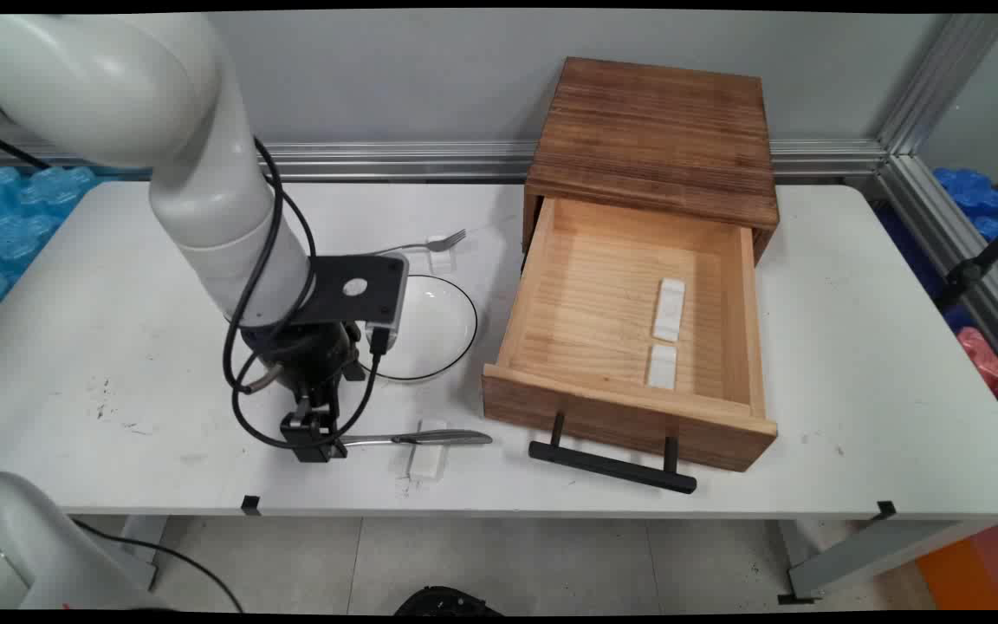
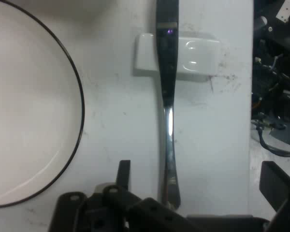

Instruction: Pick up the knife from the right of the white plate

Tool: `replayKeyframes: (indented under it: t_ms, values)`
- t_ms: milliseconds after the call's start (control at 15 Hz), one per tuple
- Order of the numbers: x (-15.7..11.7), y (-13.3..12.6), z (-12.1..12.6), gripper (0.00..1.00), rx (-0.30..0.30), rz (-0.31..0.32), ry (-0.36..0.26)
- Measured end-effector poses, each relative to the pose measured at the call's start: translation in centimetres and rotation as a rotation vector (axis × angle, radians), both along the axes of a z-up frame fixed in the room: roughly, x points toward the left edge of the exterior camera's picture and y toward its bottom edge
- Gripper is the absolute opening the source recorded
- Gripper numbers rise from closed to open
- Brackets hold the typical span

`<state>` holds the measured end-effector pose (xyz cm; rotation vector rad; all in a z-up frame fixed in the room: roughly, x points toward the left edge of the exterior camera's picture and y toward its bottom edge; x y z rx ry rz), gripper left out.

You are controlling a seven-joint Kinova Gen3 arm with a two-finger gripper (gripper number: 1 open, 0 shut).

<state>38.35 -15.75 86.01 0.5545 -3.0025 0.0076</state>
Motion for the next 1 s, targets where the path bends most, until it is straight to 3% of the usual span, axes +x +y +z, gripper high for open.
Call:
replayKeyframes:
  t_ms: [400,1000]
  values:
    - [0.2,-0.3,-3.3,1.0,-0.001,0.018,0.018]
    - [0.4,-1.0,-5.7,1.0,0.008,0.019,0.039]
